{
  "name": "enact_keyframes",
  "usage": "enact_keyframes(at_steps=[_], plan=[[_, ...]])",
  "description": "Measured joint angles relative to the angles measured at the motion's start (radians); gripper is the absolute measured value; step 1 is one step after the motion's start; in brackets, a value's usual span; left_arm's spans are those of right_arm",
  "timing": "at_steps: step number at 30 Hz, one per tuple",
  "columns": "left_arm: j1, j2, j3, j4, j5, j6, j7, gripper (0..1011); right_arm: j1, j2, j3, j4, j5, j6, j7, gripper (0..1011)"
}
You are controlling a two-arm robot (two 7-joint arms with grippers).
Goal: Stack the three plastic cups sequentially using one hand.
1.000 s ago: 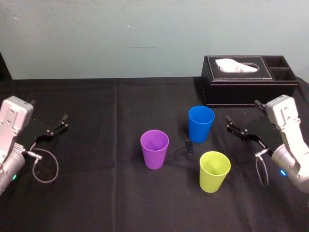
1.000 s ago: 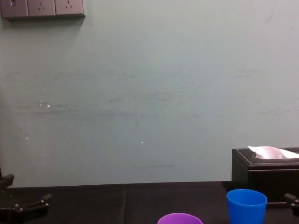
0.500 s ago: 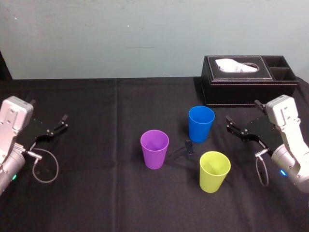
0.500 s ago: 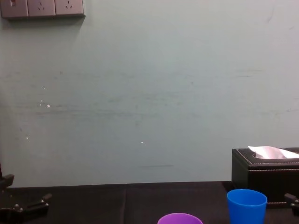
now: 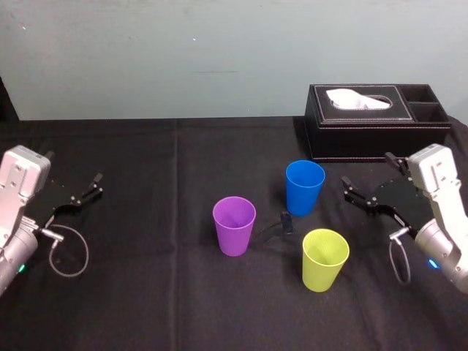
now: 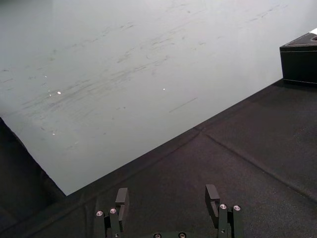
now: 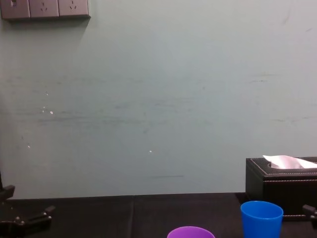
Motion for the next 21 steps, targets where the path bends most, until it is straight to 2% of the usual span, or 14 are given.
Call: enact_keyframes(at_steps=[9,21], plan=[[0.0,0.0,0.0,0.0,0.0,0.0,0.0,1010,-0.054,0.035,0.048,-0.074,0.02,0.018,0.031,1004],[0.0,0.0,0.0,0.0,0.0,0.0,0.0,1010,-0.161,0.108,0.129,-0.208,0.069,0.025,0.091,1004]])
